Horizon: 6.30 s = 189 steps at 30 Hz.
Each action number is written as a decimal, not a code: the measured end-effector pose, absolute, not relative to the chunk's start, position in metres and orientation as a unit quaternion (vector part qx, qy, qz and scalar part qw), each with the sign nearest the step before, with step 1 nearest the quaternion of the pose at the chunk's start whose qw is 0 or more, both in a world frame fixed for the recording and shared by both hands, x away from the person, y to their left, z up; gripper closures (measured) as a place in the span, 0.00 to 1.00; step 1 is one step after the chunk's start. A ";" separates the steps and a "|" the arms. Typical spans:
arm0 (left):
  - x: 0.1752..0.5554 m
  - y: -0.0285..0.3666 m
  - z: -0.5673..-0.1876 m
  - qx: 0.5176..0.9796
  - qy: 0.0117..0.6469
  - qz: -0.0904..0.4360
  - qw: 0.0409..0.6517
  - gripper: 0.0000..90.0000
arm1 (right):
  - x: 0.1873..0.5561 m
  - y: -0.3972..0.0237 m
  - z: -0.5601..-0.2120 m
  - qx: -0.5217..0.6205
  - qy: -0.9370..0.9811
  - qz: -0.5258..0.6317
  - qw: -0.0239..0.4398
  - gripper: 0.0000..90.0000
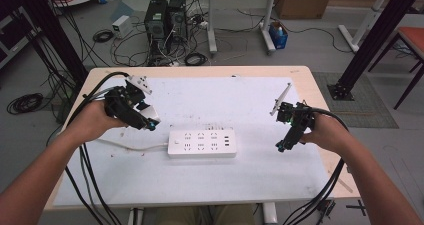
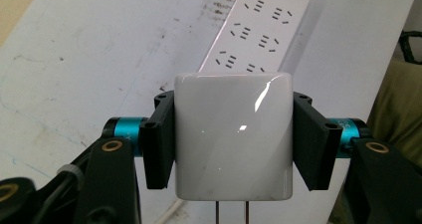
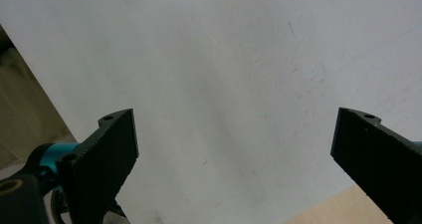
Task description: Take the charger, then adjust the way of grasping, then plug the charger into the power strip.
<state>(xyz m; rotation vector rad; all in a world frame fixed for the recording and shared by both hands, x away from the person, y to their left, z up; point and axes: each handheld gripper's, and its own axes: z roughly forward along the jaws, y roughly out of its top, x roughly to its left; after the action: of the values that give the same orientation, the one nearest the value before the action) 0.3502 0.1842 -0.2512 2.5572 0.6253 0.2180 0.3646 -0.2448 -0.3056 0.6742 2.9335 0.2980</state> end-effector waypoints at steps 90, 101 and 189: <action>0.341 0.004 -0.271 0.957 0.000 0.079 0.280 0.47 | 0.356 -0.202 -0.327 0.437 0.708 0.494 -0.252 0.05; 0.341 -0.001 -0.269 0.953 -0.002 0.088 0.291 0.47 | 0.361 -0.193 -0.332 0.447 0.698 0.497 -0.259 0.10; 0.355 0.209 -0.282 0.972 0.198 0.039 0.124 0.22 | 0.363 -0.218 -0.270 0.330 0.916 0.225 0.038 0.69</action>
<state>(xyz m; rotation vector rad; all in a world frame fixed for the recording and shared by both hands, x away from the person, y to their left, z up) 0.3552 0.2094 -0.2821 2.8326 0.5772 0.1134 0.3626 -0.2175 -0.2705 1.0123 2.8100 0.6909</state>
